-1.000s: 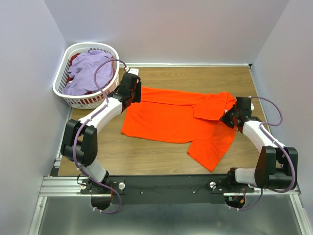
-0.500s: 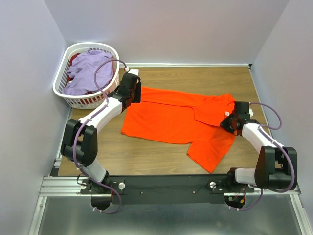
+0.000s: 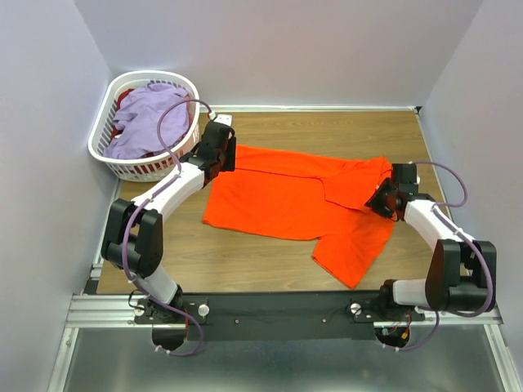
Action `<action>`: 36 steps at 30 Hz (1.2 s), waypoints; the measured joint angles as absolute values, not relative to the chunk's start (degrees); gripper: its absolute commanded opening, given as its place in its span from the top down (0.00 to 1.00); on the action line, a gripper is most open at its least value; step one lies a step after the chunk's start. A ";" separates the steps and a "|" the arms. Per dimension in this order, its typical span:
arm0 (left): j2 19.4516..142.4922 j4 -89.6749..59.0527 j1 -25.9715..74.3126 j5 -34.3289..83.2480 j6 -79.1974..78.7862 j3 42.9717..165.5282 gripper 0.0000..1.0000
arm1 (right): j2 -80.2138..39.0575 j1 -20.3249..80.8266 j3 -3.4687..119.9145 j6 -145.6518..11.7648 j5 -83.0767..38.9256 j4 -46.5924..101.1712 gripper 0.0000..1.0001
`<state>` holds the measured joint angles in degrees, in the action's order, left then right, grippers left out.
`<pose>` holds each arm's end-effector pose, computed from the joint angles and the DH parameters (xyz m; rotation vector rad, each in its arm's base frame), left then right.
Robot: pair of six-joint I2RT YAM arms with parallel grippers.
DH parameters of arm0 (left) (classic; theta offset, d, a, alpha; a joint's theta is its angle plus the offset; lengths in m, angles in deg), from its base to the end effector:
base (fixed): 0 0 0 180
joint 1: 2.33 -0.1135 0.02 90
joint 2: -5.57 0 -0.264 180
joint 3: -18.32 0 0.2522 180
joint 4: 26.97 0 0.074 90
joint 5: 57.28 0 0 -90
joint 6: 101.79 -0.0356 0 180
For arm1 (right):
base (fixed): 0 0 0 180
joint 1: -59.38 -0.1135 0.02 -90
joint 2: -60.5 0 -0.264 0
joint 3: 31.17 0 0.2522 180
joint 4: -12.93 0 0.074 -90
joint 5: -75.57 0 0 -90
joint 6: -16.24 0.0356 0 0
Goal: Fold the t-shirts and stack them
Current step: Fold the tshirt
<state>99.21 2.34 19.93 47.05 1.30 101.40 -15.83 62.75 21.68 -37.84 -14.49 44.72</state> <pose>0.3439 -0.1312 0.2612 0.0477 2.2409 -0.0497 0.2509 -0.0147 0.1795 0.8572 2.4025 0.2248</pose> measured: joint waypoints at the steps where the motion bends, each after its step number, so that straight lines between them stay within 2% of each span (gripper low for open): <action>1: 99.21 2.34 19.93 47.05 1.30 101.40 0.39 | -15.77 62.30 22.82 -39.06 -14.71 44.82 0.62; 8: 99.21 2.37 19.93 47.07 1.30 101.40 0.39 | -17.06 51.35 31.34 -46.91 -15.21 44.43 0.63; 14: 99.21 2.37 19.93 47.11 1.30 101.40 0.39 | -25.45 44.24 36.41 -49.20 -14.18 44.23 0.66; 25: 99.21 2.39 19.93 47.16 1.30 101.40 0.39 | -36.51 39.26 40.19 -49.88 -11.91 44.58 0.67; 36: 99.21 2.39 19.93 47.22 1.30 101.40 0.39 | -40.14 38.67 42.55 -50.19 -7.04 44.52 0.67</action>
<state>99.21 2.39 19.93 47.22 1.30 101.40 -40.14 38.67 42.55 -50.19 -7.04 44.52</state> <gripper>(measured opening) 0.605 0.332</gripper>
